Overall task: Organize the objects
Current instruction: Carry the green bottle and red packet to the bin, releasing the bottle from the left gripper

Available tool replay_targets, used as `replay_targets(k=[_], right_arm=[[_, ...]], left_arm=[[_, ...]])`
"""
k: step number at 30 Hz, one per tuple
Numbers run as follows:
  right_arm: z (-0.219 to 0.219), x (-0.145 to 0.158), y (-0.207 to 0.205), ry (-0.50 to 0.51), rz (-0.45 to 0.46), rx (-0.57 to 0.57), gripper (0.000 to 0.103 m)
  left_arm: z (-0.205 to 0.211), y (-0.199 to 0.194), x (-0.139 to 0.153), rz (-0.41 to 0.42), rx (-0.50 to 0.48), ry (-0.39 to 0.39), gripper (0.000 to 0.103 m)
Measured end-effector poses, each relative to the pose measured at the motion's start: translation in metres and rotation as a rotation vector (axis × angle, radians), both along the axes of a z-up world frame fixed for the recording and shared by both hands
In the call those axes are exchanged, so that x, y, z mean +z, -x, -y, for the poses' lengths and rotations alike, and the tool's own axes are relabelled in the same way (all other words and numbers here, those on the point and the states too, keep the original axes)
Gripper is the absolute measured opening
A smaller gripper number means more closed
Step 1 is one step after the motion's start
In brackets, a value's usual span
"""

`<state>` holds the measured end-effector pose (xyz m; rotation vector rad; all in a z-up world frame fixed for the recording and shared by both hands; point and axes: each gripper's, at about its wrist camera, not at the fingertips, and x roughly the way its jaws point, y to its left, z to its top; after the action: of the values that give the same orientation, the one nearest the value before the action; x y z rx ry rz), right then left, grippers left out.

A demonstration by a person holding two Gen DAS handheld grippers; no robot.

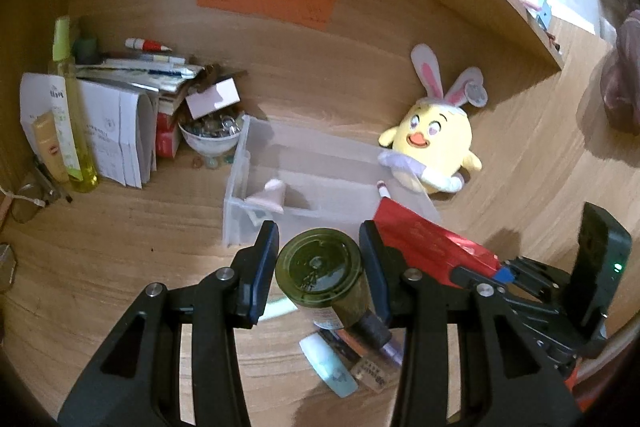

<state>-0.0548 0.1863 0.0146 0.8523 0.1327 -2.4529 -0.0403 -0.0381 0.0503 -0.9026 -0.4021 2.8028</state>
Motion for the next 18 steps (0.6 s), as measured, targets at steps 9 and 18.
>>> replay_targets(k=[9,18], right_arm=[[-0.004,0.024,-0.001,0.058,-0.059,0.018,0.024],[-0.002,0.041,0.017,0.085,-0.106,0.0,0.024]], left_arm=[[0.006,0.011,0.019,-0.038,0.045,0.006,0.042],[0.002,0.028,0.033,-0.072,0.055,0.026,0.042]])
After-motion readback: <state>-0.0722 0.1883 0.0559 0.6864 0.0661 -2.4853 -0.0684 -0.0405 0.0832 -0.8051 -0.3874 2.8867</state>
